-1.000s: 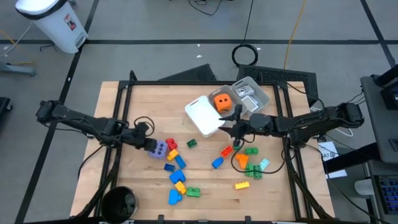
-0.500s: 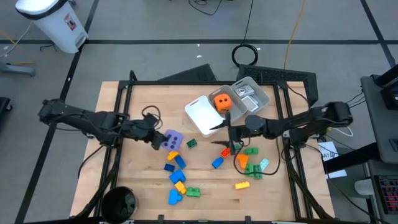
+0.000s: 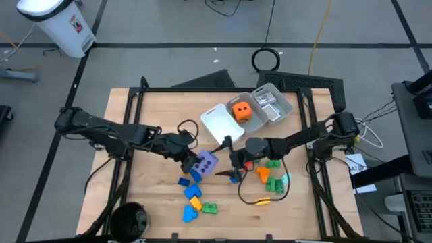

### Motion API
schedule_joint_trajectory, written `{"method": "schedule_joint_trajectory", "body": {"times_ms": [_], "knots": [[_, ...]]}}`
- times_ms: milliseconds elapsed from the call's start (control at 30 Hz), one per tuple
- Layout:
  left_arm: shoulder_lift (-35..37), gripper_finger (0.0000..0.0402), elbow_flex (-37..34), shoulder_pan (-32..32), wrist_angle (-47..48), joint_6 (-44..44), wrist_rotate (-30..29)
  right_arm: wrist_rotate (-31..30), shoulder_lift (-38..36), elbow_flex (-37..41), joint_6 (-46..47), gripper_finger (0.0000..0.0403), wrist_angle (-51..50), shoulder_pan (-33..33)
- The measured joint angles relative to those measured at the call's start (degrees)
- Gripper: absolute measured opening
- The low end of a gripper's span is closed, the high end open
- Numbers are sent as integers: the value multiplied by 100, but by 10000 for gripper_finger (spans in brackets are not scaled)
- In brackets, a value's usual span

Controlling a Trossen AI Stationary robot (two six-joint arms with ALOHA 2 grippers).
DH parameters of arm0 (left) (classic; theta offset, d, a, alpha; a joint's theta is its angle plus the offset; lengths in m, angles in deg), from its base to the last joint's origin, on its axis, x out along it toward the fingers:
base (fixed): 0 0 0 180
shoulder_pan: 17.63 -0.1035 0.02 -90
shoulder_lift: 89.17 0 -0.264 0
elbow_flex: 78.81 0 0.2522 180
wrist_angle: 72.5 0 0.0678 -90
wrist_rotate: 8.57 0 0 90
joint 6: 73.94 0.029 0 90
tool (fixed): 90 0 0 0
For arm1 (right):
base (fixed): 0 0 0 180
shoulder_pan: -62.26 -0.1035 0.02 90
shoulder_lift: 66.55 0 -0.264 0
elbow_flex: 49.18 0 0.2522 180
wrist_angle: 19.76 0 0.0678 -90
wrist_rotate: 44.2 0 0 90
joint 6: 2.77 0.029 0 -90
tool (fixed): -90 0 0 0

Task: Pick & Place Toys
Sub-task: Put the purple dice into the left grey bin

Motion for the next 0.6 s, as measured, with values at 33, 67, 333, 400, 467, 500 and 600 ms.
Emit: {"method": "schedule_joint_trajectory", "body": {"times_ms": [33,67,333,400,467,500,600], "knots": [[-42,95,33,0,45,32,36,-3,68,-54,-45,395,13,-27],[-92,95,92,4,61,63,70,-80,140,-113,-64,395,12,-48],[-237,96,188,6,115,140,124,-132,385,-275,61,352,111,-49],[-237,96,192,2,75,161,120,-136,380,-275,76,311,117,-45],[-237,96,192,0,4,196,121,-151,380,-275,64,261,122,-47],[-237,96,192,0,-13,210,121,-148,379,-275,53,235,113,-47],[-232,96,192,0,3,218,121,-149,380,-273,39,158,100,-49]]}}
